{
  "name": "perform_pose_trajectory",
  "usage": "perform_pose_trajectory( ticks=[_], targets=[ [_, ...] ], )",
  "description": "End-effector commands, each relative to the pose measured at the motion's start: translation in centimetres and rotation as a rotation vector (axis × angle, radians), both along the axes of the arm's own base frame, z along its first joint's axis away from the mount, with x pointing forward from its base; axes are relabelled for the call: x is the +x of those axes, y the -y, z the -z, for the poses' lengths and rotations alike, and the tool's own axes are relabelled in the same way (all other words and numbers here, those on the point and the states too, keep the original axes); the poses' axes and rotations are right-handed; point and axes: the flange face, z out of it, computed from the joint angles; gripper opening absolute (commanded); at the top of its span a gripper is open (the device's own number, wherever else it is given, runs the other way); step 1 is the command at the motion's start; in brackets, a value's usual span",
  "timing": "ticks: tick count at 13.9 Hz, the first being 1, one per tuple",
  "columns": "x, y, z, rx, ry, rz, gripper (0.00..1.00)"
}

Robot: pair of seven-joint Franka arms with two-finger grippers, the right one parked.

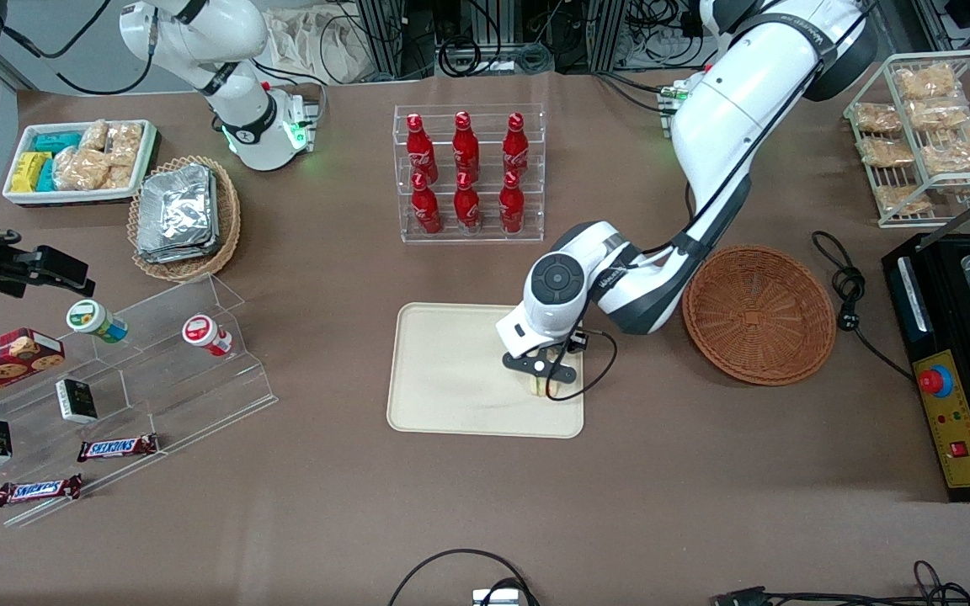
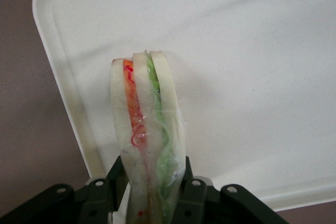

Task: Place sandwich from basket to tray
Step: 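Lower the sandwich onto the tray and open the left gripper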

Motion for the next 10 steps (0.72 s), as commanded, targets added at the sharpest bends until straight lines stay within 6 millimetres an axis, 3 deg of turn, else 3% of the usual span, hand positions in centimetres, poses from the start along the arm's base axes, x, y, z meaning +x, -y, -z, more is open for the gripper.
perform_pose_trajectory(
  ticks=[1, 2, 5, 6, 7, 10],
  targets=[
    [0.5, 0.6, -0.3, 0.010, 0.027, -0.028, 0.59],
    [0.6, 0.6, -0.6, 0.010, 0.031, -0.055, 0.64],
    [1.2, 0.5, -2.1, 0.006, 0.051, -0.115, 0.64],
    [1.8, 0.3, -3.1, 0.018, 0.052, -0.133, 0.64],
    [2.4, 0.2, -4.2, 0.029, 0.049, -0.147, 0.71],
    [3.9, -0.6, -7.4, 0.062, 0.034, -0.188, 0.73]
  ],
)
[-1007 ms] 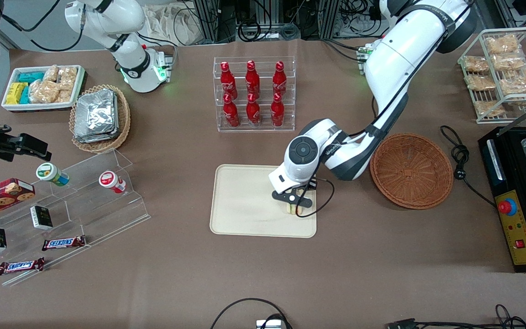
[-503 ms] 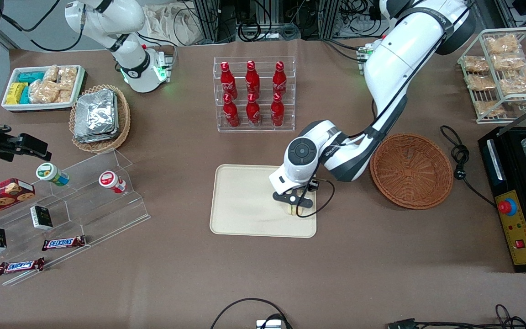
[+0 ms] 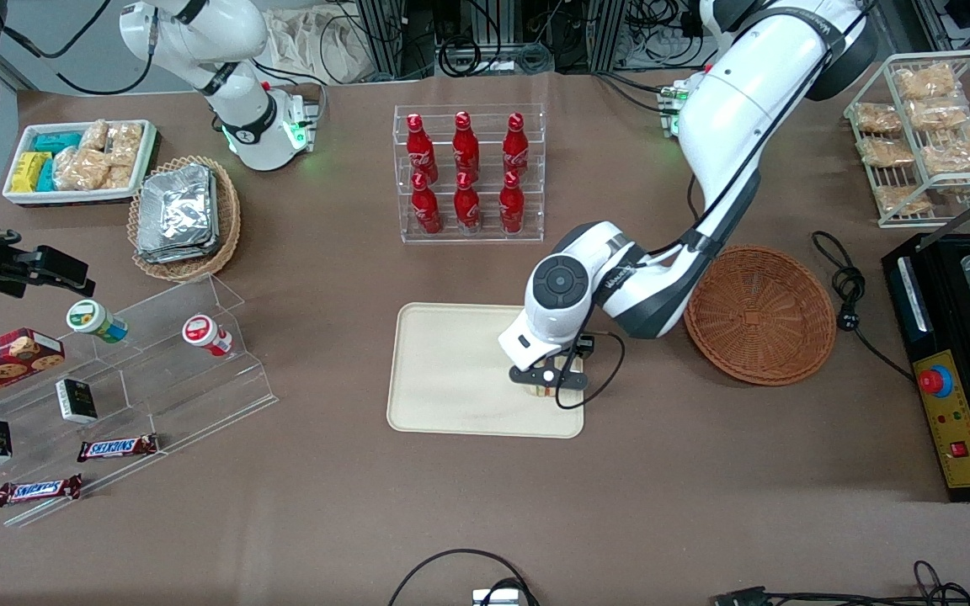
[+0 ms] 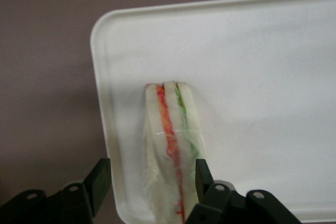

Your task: Place sandwich from basket to tray

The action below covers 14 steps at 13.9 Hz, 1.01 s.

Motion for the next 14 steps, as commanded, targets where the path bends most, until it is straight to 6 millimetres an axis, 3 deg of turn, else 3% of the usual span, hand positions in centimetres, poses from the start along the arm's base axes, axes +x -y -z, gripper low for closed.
perform_pose_trajectory(
  ticks=[1, 5, 8, 9, 10, 14],
  targets=[
    [1.4, -0.7, -3.7, 0.042, 0.005, -0.060, 0.73],
    [3.4, -2.3, -10.8, 0.054, 0.052, -0.155, 0.73],
    [5.8, -6.2, -13.7, 0.095, 0.093, -0.271, 0.73],
    [6.0, -7.0, -15.4, 0.096, 0.118, -0.286, 0.79],
    [6.5, -8.8, -16.8, 0.105, 0.131, -0.322, 1.00],
    [7.9, -16.7, -22.7, 0.077, 0.128, -0.410, 1.00]
  ],
)
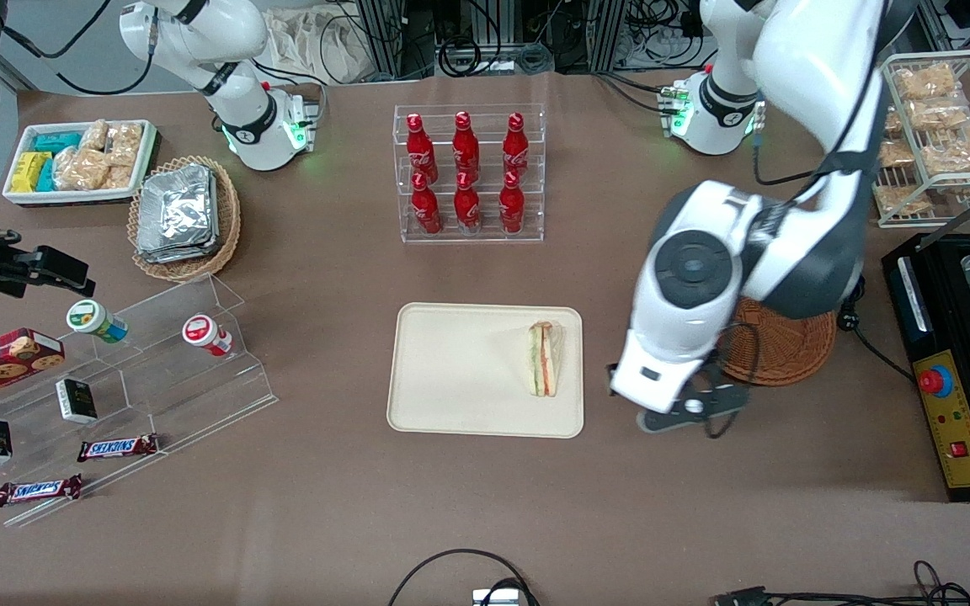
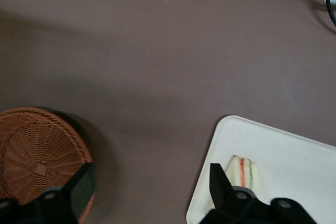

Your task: Place sandwich from basket to tray

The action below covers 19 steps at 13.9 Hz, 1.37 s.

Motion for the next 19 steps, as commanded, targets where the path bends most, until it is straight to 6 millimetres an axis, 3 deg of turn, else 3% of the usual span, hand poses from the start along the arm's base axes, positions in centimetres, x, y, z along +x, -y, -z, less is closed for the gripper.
perform_pose_trajectory(
  ticks=[1, 7, 10, 11, 12, 17, 19],
  targets=[
    [-0.4, -4.4, -3.9, -0.005, -0.023, -0.007, 1.00],
    [-1.5, -13.3, -8.8, -0.061, -0.057, 0.082, 1.00],
    [-3.4, -15.4, -10.9, -0.070, -0.053, 0.135, 1.00],
    [-3.6, -19.5, -11.2, -0.076, -0.056, 0.103, 1.00],
    [-4.5, -20.9, -12.2, -0.087, -0.050, 0.118, 1.00],
    [-9.4, -25.6, -14.7, -0.091, -0.074, 0.238, 1.00],
    [-10.9, -26.4, -16.0, -0.091, -0.088, 0.275, 1.00]
  ],
)
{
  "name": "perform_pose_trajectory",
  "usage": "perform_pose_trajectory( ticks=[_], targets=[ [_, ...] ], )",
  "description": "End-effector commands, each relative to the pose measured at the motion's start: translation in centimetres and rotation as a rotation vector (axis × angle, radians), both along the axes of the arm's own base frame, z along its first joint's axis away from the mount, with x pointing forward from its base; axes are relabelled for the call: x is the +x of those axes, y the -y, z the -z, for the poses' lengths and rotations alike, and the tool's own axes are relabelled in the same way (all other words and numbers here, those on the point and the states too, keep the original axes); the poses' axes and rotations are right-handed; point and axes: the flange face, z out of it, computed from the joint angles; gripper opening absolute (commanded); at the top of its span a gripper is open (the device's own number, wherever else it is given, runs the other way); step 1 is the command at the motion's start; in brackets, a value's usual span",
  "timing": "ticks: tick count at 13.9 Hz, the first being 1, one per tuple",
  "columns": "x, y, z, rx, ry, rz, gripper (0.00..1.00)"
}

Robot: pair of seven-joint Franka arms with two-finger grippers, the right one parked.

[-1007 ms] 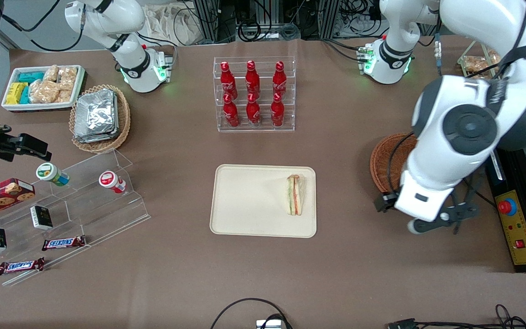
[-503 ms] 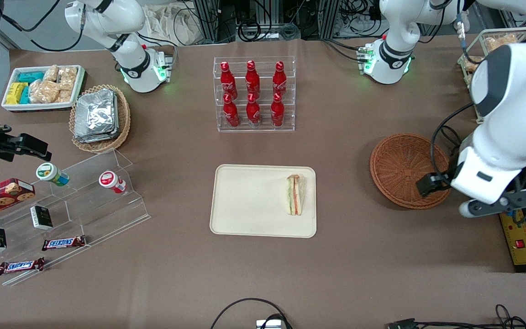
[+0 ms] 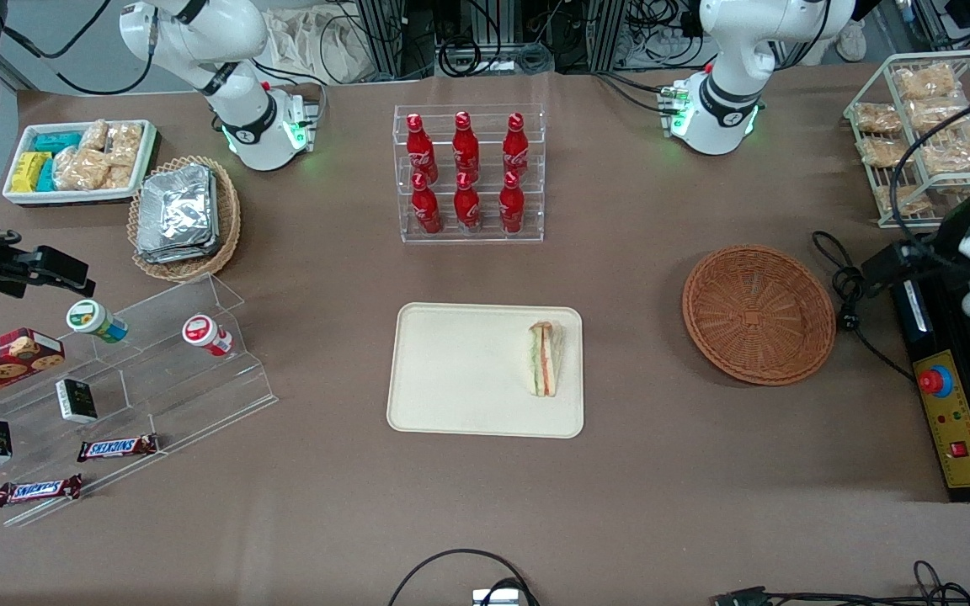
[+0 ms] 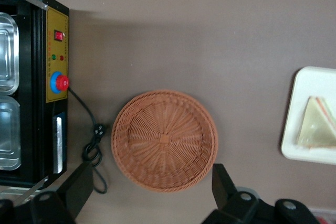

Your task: Place sandwich from basket to tray

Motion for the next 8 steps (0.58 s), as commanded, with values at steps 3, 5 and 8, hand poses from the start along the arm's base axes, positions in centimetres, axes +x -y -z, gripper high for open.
perform_pose_trajectory(
  ticks=[3, 5, 8],
  targets=[
    [-4.4, -0.4, -2.8, -0.012, -0.025, 0.083, 1.00],
    [-5.1, -0.3, -3.5, -0.010, -0.022, 0.085, 1.00],
    [-4.9, -0.1, -2.9, -0.013, -0.043, 0.090, 1.00]
  ],
)
